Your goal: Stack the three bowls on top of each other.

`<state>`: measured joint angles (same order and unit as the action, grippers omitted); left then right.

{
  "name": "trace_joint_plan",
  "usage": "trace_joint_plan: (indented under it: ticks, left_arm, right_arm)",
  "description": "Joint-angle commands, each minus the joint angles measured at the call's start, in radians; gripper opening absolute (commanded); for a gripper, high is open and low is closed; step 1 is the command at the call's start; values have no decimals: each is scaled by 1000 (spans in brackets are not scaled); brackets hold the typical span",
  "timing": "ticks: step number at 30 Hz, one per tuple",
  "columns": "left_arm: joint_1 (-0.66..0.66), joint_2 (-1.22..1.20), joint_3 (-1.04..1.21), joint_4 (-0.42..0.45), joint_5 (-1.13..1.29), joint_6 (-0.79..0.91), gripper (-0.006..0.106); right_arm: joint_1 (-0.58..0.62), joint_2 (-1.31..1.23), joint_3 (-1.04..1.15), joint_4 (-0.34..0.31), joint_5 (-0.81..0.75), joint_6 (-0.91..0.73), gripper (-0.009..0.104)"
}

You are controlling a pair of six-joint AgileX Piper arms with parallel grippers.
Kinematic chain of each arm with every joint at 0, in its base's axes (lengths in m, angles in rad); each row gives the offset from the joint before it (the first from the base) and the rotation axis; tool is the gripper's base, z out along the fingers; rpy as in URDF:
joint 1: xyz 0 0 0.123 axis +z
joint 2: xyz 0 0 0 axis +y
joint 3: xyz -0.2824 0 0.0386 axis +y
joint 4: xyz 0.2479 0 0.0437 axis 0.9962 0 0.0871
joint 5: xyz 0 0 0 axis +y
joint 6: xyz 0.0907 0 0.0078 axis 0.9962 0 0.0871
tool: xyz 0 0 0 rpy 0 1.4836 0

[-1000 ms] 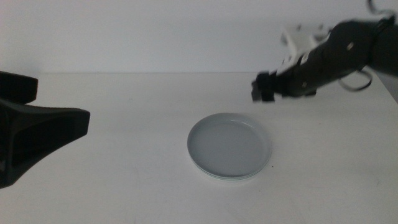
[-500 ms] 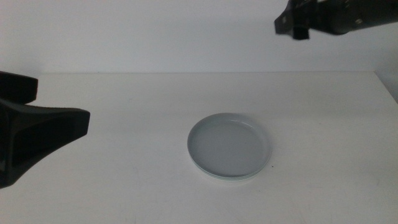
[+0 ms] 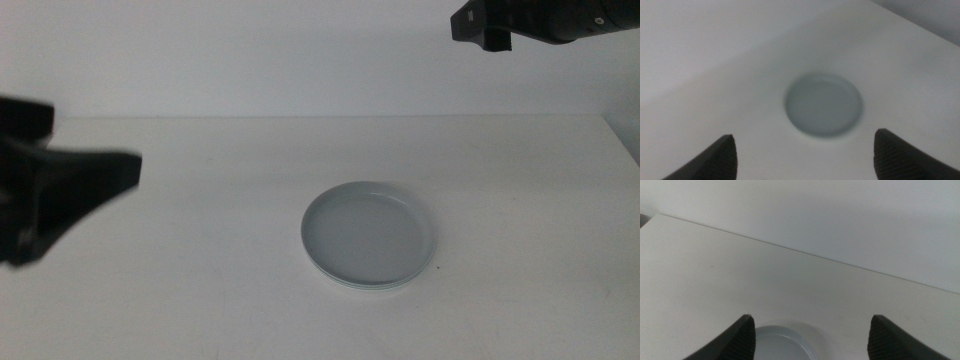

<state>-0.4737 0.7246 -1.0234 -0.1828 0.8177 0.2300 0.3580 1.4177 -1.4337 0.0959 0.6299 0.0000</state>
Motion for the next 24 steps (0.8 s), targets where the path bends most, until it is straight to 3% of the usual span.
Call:
trace_joint_plan:
  ticks: [1,4,6,14,19,24]
  left_arm:
    - [-1,2,-3,51,-207,-4,90]
    - [1,2,38,116,-351,-4,90]
    - [24,2,65,114,-404,-4,90]
    - [364,-5,222,-21,-502,-4,90]
    - [523,-67,348,-139,-657,-4,90]
    - [520,-215,482,-119,-673,-4,90]
  right_arm:
    - [-3,-43,-32,-16,-59,0,59]
    - [-3,-57,-31,-14,-94,0,59]
    - [-6,-80,-31,-11,-151,0,59]
    - [-95,-260,244,55,-585,0,59]
    - [-224,-431,477,46,-586,0,59]
    - [-321,-614,705,6,-581,0,59]
